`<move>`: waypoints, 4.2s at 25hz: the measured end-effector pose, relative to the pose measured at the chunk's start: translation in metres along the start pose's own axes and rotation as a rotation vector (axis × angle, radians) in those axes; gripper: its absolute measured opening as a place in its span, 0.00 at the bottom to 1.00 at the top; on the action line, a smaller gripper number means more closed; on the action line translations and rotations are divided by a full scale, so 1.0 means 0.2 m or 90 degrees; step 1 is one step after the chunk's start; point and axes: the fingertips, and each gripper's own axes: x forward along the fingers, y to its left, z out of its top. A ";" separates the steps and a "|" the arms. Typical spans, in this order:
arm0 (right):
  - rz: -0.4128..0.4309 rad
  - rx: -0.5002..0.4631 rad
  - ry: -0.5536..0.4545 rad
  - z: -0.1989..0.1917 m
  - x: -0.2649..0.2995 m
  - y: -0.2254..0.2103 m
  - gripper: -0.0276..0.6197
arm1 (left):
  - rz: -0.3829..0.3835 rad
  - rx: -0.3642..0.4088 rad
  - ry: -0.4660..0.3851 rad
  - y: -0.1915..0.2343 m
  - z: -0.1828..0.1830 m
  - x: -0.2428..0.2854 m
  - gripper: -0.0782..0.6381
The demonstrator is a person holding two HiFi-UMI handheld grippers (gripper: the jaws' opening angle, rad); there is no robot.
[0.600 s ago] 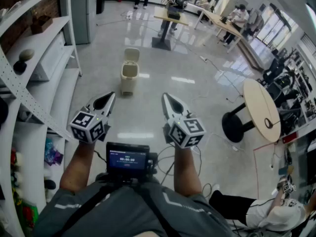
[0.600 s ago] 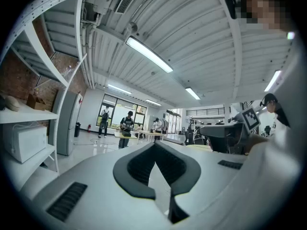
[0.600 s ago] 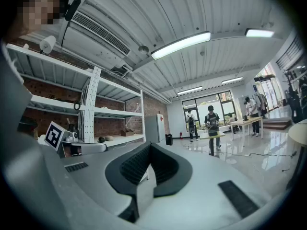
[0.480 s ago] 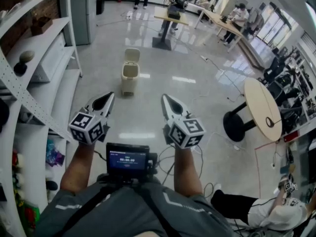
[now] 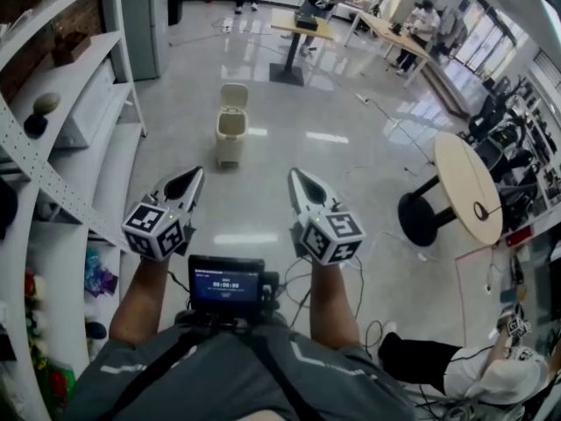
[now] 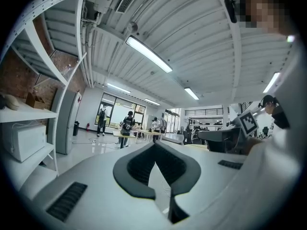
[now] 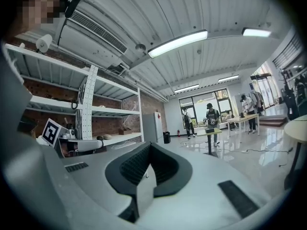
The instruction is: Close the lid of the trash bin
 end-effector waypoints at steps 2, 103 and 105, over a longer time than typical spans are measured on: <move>-0.003 0.003 0.000 0.00 -0.01 -0.01 0.05 | 0.001 -0.001 0.000 0.00 0.00 -0.01 0.10; 0.052 -0.035 0.034 0.26 2.62 -0.96 0.06 | -0.047 -0.041 0.025 1.92 0.19 2.08 0.10; 0.057 -0.033 0.034 0.26 2.69 -1.03 0.06 | -0.042 -0.037 0.029 1.96 0.19 2.15 0.10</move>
